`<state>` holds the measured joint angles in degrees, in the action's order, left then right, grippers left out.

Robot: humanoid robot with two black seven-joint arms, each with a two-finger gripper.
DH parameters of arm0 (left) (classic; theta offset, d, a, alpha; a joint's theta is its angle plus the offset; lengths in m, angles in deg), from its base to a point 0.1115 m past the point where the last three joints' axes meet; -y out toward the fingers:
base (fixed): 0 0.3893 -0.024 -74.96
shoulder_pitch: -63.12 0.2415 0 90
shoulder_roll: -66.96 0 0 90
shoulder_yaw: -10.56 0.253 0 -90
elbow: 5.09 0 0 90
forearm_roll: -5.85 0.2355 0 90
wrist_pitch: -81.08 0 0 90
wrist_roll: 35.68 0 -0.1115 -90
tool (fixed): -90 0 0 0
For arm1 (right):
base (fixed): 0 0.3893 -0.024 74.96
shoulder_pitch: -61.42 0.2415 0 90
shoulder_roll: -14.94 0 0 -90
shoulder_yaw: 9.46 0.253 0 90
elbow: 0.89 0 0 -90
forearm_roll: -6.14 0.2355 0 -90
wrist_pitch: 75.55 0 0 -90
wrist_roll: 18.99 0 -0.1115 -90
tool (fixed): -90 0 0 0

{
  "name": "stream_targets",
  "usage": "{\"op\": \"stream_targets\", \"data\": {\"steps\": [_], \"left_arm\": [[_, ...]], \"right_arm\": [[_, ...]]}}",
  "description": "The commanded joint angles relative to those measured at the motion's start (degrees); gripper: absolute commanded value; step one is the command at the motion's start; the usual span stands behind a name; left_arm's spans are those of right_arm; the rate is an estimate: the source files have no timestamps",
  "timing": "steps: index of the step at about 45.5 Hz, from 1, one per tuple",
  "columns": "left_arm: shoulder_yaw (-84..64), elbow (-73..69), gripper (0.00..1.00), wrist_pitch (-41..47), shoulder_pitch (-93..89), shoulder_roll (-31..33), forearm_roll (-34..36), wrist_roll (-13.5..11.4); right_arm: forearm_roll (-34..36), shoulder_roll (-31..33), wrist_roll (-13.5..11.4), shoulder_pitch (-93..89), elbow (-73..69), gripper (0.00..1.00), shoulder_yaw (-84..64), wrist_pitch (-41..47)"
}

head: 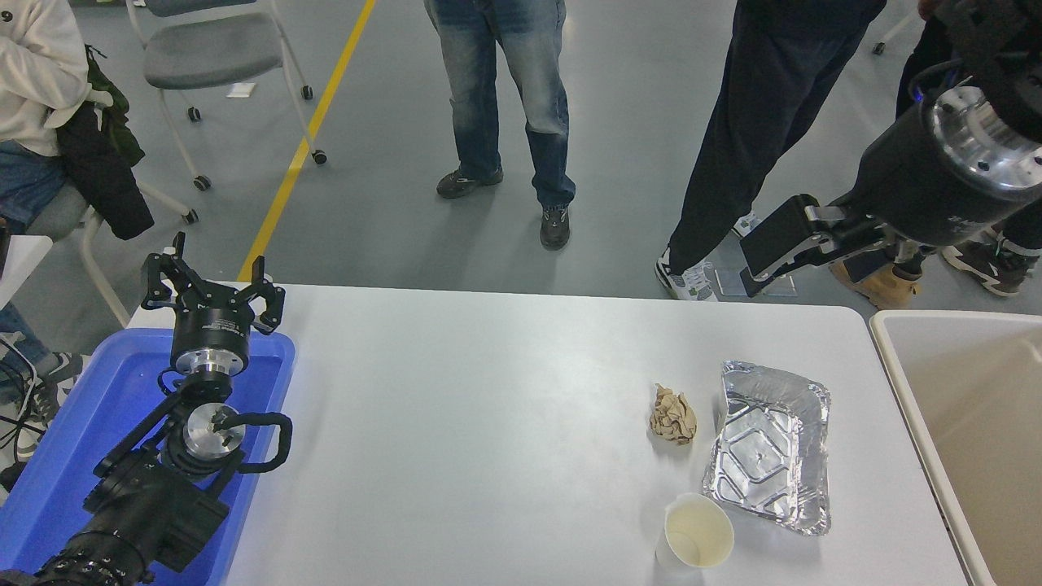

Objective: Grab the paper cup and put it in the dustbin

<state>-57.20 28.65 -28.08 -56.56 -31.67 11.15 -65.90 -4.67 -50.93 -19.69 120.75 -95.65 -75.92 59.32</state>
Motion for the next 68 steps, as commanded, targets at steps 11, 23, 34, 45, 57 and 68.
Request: {"op": "stream_targets", "data": {"steps": [11,23,34,45,57,68], "left_arm": [[0.00,-0.08,0.99,0.00,0.06,0.01,-0.03,-0.01],[0.00,0.10,0.99,0.00,-0.03,0.01,-0.03,0.08],[0.00,-0.08,0.99,0.00,-0.03,0.01,-0.03,-0.01],[0.00,-0.08,0.99,0.00,-0.03,0.01,-0.03,-0.01],[0.00,-0.08,0.99,0.00,-0.03,0.01,-0.03,0.08],[0.00,-0.08,0.99,0.00,-0.03,0.01,-0.03,-0.01]], "right_arm": [[11.33,-1.37,-4.31,-0.88,0.01,1.00,-6.05,0.13],[10.46,-1.54,-6.15,-0.88,-0.26,1.00,-6.41,0.13],[10.19,-1.54,-5.98,-1.06,-0.34,1.00,-6.41,0.13],[9.58,-1.63,-5.89,-0.88,-0.34,1.00,-5.97,0.13],[9.40,-1.63,-5.80,-0.88,-0.34,1.00,-5.88,0.13],[9.31,-1.72,-5.80,-0.97,-0.34,1.00,-5.88,0.13]]}}
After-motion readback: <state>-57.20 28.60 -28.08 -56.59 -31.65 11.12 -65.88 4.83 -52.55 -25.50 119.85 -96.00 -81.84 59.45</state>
